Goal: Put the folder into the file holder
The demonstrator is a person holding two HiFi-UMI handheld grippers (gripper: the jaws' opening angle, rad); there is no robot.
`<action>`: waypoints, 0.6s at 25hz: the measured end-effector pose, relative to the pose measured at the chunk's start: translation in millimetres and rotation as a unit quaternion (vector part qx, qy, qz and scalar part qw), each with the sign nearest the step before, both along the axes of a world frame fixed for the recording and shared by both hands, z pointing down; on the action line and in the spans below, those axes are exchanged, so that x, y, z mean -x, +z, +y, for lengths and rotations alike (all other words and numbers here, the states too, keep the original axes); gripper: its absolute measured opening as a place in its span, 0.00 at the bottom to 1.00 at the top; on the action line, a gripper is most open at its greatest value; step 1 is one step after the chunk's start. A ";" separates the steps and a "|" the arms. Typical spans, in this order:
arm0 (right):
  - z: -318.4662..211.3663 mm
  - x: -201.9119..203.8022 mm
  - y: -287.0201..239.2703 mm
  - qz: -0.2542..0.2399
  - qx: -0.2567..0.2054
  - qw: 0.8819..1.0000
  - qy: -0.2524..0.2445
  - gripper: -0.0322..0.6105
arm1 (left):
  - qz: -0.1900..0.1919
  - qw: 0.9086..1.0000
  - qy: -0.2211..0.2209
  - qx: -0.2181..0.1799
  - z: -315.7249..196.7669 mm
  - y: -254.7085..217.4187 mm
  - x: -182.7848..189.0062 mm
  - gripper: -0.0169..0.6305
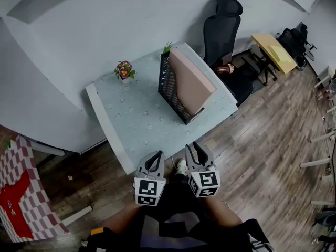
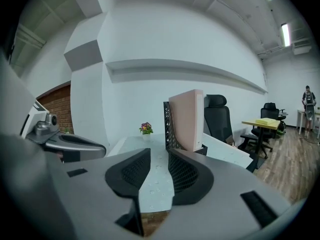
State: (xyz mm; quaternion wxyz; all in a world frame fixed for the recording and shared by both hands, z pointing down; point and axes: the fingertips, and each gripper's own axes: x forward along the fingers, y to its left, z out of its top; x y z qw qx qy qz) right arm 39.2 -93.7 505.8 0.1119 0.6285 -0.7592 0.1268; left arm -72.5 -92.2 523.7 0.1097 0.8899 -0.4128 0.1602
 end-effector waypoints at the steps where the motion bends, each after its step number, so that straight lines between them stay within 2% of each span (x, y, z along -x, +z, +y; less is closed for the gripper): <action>1: 2.4 1.6 -1.7 0.000 -0.001 1.000 -0.004 0.24 | 0.000 1.000 0.002 -0.001 1.9 0.4 -1.7 0.04; 9: 1.7 0.6 -7.4 -0.006 0.004 0.999 -0.049 0.19 | 0.001 1.000 -0.029 -0.005 -2.8 -2.2 -10.0 0.04; 15: 7.9 -37.1 -18.2 -0.007 0.007 0.997 -0.083 0.19 | 0.006 1.000 -0.024 -0.001 4.2 -1.8 -65.8 0.04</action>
